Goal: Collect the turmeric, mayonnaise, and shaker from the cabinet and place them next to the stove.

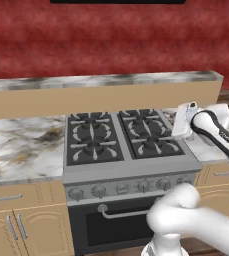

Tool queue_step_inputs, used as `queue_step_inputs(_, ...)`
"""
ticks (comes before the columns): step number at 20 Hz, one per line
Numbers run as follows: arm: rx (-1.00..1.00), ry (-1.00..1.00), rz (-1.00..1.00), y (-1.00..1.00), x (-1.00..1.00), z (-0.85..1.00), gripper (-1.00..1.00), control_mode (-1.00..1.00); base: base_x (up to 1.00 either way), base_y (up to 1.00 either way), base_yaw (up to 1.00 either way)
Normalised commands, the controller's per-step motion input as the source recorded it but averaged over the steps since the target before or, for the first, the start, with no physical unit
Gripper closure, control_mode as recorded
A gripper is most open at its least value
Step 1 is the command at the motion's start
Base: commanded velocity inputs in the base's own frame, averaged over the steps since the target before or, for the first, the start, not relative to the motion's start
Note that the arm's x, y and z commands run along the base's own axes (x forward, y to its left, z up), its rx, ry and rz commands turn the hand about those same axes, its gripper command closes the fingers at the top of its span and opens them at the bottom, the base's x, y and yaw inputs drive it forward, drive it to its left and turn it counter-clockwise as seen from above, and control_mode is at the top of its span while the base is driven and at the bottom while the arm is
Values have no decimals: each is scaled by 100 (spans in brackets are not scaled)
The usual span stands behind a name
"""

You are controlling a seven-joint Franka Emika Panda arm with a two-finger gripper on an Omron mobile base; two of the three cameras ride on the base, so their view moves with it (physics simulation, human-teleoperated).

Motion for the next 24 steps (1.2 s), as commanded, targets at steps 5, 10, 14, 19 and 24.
queue_step_inputs(5,-6,26,-23,79,-52,47,-100,-100,0,0,0)
queue_step_inputs(10,-2,29,-28,68,-55,33,-100,-100,0,0,0)
queue_step_inputs(14,0,22,-33,53,-67,9,-100,-100,0,0,0)
queue_step_inputs(19,0,10,-31,44,-68,-14,-100,-100,0,0,0)
queue_step_inputs(24,0,6,-25,13,-66,-43,-100,-100,0,0,0)
